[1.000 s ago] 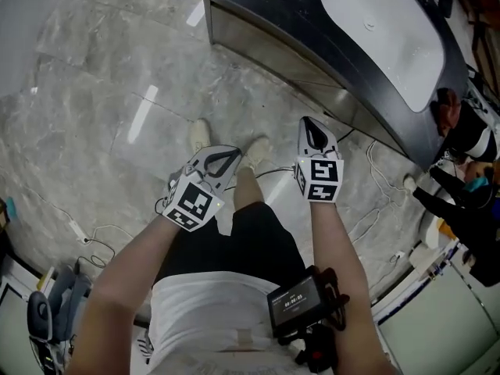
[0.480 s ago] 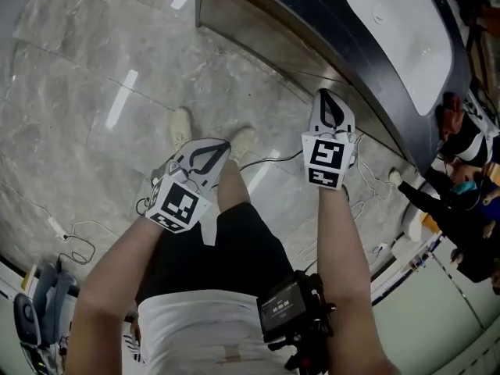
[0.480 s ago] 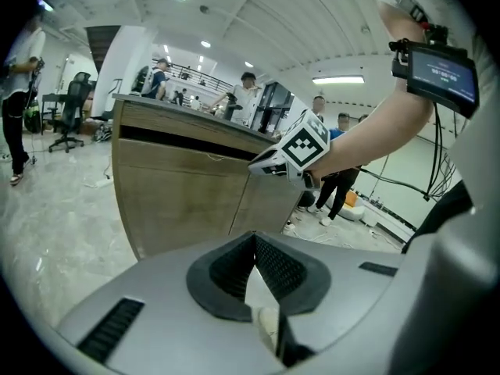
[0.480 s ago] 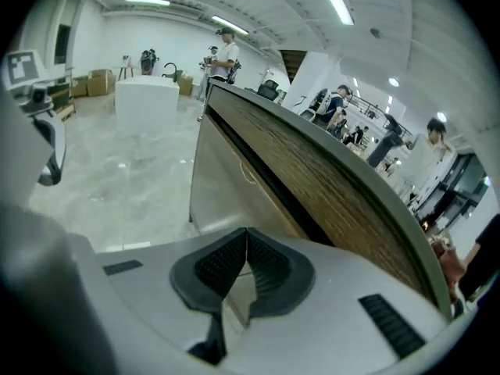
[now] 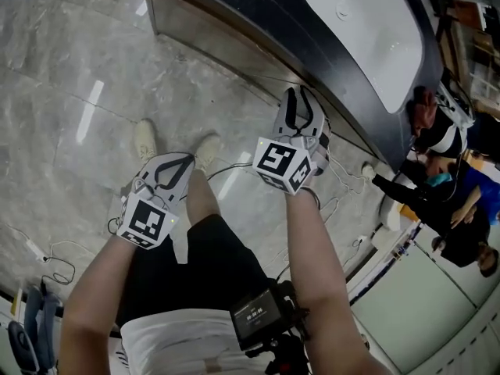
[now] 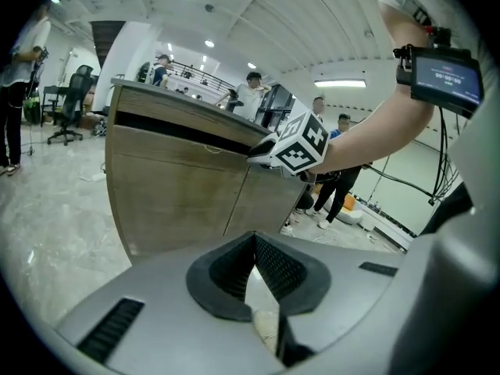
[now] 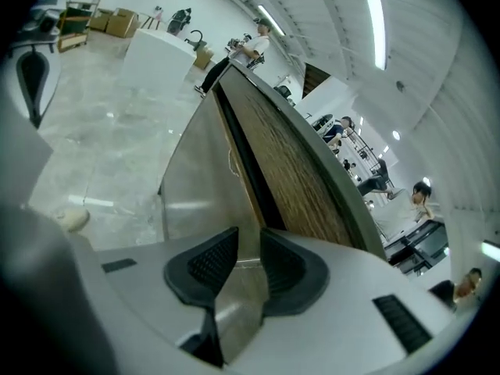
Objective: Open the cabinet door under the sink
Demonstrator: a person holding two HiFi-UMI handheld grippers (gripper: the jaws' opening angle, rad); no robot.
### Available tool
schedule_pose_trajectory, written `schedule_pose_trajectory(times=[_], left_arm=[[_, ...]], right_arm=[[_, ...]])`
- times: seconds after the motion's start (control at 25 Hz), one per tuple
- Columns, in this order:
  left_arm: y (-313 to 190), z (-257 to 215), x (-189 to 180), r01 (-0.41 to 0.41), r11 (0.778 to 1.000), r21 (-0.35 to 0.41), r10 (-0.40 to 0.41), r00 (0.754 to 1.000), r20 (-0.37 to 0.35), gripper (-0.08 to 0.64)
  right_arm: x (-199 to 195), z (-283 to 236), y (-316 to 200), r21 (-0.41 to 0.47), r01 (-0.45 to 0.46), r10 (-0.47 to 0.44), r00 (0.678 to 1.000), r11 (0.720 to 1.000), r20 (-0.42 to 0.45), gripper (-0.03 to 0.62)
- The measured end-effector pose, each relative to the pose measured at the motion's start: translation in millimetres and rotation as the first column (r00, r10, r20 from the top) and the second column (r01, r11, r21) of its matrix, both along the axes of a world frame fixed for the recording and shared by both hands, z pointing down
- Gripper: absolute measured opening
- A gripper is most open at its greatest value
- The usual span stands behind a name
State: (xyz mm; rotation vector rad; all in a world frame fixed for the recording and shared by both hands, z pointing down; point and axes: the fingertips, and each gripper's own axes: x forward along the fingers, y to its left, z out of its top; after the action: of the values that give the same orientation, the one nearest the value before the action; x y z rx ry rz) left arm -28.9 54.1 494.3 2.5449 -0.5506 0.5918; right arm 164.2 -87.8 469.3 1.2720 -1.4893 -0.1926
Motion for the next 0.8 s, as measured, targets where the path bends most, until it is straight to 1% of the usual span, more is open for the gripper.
schedule_pose_trajectory(times=[0.08,0.28,0.36,0.52,0.64,0.8], left_arm=[[3,3,3,-0.006,1.0,-0.01,0.006,1.0,-0.005,0.011],[4,11,0,-0.006,1.0,-0.019,0.006,1.0,0.006,0.011],[2,12,-4,0.001,1.0,-0.019,-0.001,1.0,0.011,0.011],[5,17,-10,0.036,0.999,-0.035,-0.036,0.999,0.016,0.011],[12,18,-8,0.047,0.997,-0.057,-0.046,0.999,0.015,0.011],[13,21,-10,0.039,0.997,-0.072,-0.038,0.999,0.021,0.011]], right_arm=[[4,0,-2,0.013,0.006,-0.005,0.999,1.0,-0.037,0.104],[8,10,-8,0.037,0.01,-0.006,0.994,0.999,-0.112,0.151],[7,14,-11,0.051,0.015,-0.007,0.987,0.999,-0.16,0.189],[10,21,-18,0.058,0.009,0.007,0.961,0.998,-0.276,0.192],[15,26,-23,0.071,0.01,0.014,0.944,0.997,-0.331,0.19],[17,32,-29,0.088,0.004,0.03,0.921,0.996,-0.389,0.192]])
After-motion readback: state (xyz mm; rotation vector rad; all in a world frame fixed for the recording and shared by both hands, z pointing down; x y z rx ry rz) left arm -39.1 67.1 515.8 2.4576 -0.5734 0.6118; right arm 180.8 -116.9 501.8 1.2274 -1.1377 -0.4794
